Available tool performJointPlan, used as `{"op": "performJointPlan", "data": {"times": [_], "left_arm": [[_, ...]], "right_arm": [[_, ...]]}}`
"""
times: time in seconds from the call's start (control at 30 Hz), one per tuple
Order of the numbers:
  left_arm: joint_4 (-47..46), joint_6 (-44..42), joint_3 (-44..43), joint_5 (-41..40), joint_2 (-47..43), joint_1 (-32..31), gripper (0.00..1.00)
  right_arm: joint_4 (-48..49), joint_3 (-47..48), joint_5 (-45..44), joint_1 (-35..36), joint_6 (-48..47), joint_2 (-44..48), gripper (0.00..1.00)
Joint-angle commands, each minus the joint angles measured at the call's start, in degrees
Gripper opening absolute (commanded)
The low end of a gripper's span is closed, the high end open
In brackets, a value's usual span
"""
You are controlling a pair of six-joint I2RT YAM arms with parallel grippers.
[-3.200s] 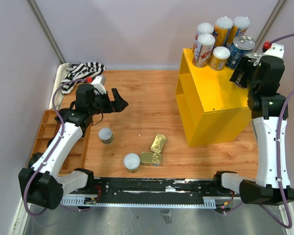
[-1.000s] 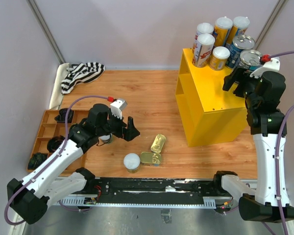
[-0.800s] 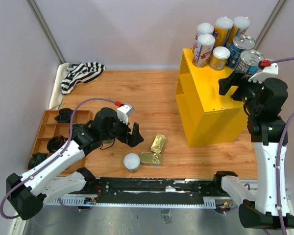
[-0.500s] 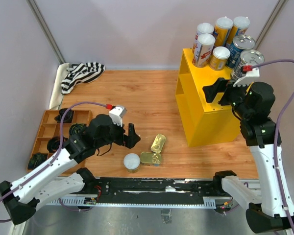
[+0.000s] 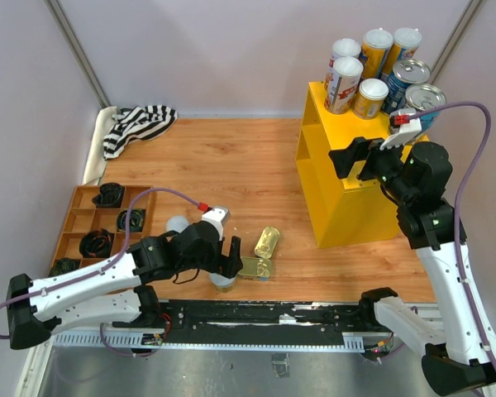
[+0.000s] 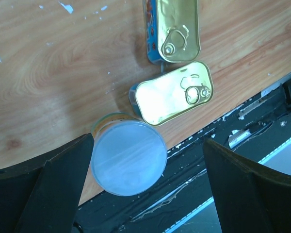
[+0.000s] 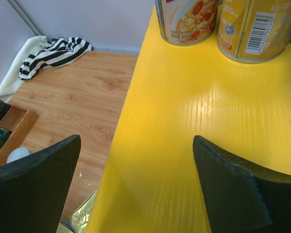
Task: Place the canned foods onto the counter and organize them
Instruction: Pick up the canned food from the center of the board.
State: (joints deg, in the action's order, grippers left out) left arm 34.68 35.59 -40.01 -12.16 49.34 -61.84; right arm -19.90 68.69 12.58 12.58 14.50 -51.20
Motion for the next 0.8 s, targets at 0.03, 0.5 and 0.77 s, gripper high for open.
{"op": "performJointPlan", "data": {"times": [0.03, 0.5, 0.77], "left_arm": [[-0.38, 4.86, 0.83, -4.27, 4.95, -4.1, 1.0], [6.75, 12.14, 0.27, -11.29, 11.62, -8.17, 1.0], [3.49, 16.46, 3.57, -6.37, 12.22, -10.72, 1.0]], "right_arm": [[1.8, -1.54, 1.6, 1.06, -0.97, 1.98, 0.99], [1.0, -2.45, 1.72, 1.1, -1.74, 3.91, 0.99], [1.35, -2.67, 2.25, 1.1, -1.51, 3.74, 0.99]]}}
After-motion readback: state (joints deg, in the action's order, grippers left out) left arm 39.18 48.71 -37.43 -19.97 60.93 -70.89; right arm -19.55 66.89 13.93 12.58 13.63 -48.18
